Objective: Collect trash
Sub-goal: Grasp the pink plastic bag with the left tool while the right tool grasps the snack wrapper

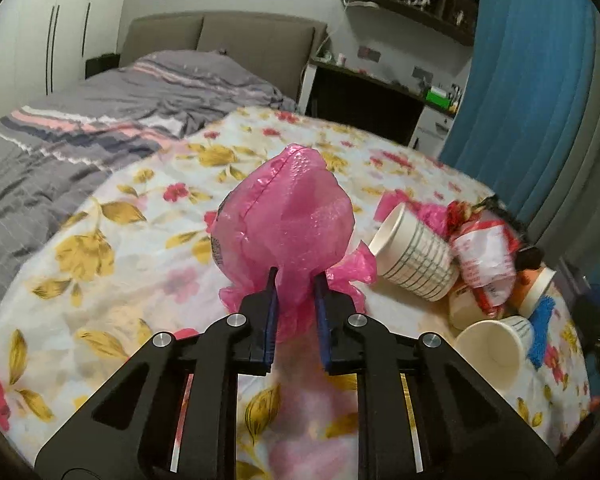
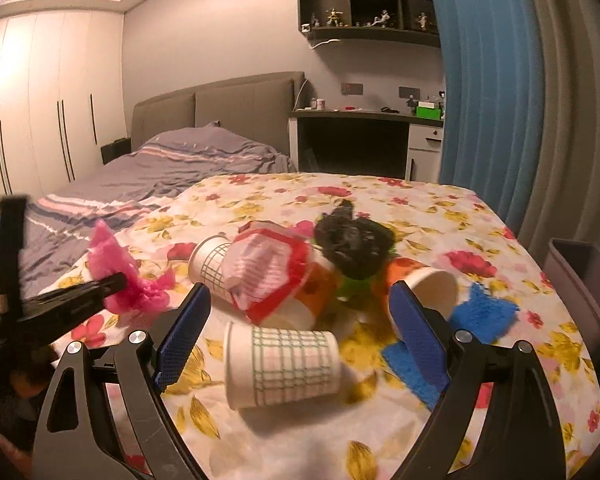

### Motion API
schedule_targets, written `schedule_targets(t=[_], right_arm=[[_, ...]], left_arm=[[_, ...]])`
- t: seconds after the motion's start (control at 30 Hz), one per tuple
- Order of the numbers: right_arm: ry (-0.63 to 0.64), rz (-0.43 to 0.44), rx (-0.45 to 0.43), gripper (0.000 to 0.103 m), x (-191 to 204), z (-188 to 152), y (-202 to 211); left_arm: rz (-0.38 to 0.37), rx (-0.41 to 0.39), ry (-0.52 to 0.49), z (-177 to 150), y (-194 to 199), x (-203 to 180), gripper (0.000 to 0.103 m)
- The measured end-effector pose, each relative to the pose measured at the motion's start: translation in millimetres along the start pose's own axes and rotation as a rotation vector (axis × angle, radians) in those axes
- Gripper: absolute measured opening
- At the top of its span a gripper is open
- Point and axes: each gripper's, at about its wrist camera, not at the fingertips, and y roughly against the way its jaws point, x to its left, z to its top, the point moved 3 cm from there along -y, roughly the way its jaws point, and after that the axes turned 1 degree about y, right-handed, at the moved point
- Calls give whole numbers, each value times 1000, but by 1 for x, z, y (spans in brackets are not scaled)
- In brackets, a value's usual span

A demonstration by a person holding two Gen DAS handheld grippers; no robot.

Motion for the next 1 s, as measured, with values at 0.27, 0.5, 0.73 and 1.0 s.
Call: schedule_targets(t=[0.27,0.5,0.73,1.0], right_arm=[[51,5,76,77,28,7,-44],[39,-5,153,58,28,4,-70],[54,2,148,43,27,2,-66],[53,31,127,27,23,4,-57]], left_arm=[[-9,-56,21,-2,32,-2,16],[-18,-59,22,-4,35,0,16],[-54,-51,15,-5,34,-7,16],[-73,-52,1,-6,36,-14,16]])
